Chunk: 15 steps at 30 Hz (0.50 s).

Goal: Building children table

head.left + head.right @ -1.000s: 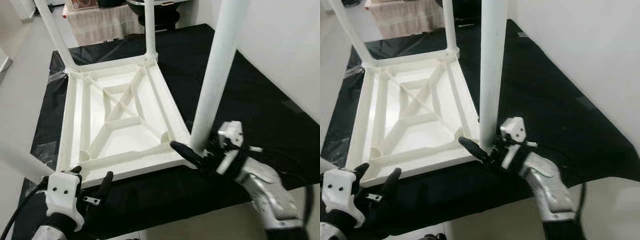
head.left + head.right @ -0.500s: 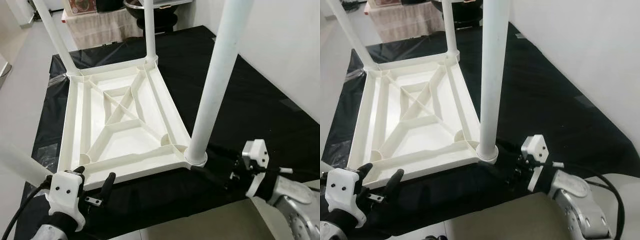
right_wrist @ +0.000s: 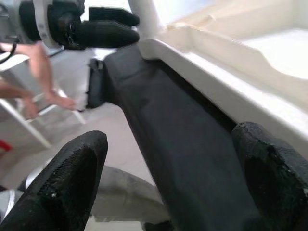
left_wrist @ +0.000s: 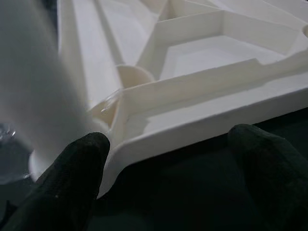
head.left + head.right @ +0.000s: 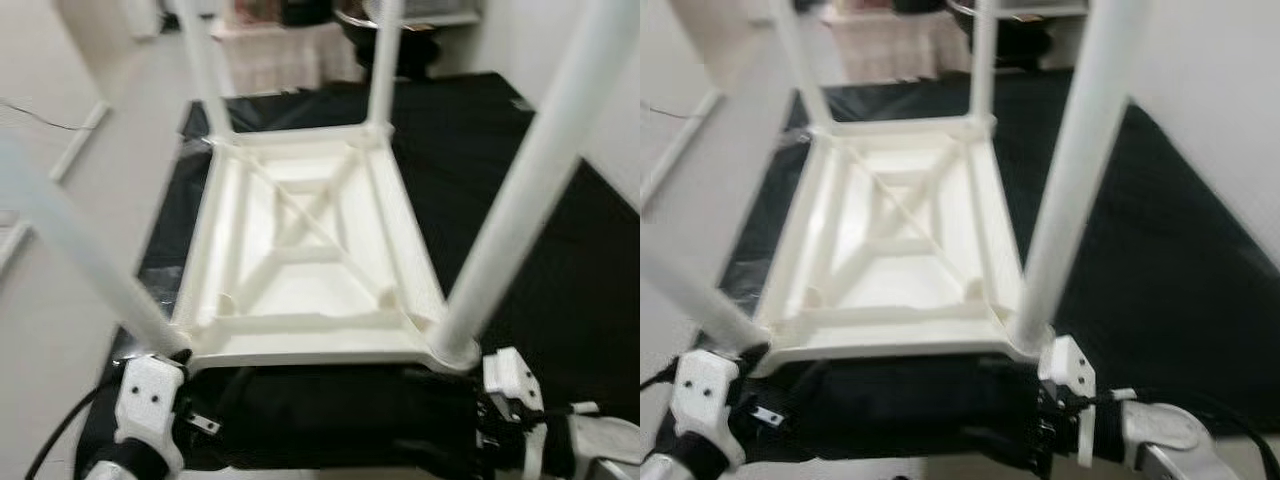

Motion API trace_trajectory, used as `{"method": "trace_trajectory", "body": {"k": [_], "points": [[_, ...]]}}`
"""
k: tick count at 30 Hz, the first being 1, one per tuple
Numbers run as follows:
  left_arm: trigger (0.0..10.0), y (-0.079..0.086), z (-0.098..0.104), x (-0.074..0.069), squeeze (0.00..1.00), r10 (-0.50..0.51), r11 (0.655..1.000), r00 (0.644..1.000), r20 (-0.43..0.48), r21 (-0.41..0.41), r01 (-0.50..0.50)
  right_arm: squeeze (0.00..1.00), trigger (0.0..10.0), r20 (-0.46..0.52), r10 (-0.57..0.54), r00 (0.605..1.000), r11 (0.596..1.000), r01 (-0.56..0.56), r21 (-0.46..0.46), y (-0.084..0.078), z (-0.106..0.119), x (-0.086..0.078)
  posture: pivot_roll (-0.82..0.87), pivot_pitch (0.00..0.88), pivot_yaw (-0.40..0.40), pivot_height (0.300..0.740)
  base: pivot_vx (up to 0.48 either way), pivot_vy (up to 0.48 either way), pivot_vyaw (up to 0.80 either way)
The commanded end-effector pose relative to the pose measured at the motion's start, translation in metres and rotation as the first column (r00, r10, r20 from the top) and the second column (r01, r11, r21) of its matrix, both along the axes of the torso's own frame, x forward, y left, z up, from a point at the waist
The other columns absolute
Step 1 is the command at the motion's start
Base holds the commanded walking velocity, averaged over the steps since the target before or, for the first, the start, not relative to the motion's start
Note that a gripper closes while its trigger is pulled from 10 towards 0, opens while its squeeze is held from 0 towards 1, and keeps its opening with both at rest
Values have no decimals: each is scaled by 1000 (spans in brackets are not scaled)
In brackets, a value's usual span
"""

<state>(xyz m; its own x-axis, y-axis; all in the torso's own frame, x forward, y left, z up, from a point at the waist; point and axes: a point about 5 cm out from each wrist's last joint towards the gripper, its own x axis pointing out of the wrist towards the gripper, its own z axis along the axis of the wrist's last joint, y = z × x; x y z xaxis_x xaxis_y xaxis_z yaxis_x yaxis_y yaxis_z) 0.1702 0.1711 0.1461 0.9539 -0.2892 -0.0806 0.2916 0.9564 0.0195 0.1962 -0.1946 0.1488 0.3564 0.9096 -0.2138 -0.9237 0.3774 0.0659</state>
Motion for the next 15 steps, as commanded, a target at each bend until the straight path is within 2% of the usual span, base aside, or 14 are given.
{"method": "trace_trajectory", "body": {"k": [1, 10, 15], "points": [[10000, -1, -4, -3, 0, -26, 1000, 999, -37, 4, 26, 0, 10000, -5, 48, 999, 999, -47, 21, 10, 1, -3, 59, 189, 10, 740, 0, 0, 800], [10000, -3, -5, -6, 0, -57, 998, 997, -49, -8, 57, 0, 10000, -3, 42, 999, 999, -42, 29, 10, 2, 0, 61, 184, 8, 740, 0, 0, 800], [10000, -4, -7, -7, 0, -69, 998, 996, -63, -9, 68, 0, 10000, -19, 21, 1000, 1000, -20, 21, 8, 0, -1, 58, 183, 10, 740, 0, 0, 0]]}}
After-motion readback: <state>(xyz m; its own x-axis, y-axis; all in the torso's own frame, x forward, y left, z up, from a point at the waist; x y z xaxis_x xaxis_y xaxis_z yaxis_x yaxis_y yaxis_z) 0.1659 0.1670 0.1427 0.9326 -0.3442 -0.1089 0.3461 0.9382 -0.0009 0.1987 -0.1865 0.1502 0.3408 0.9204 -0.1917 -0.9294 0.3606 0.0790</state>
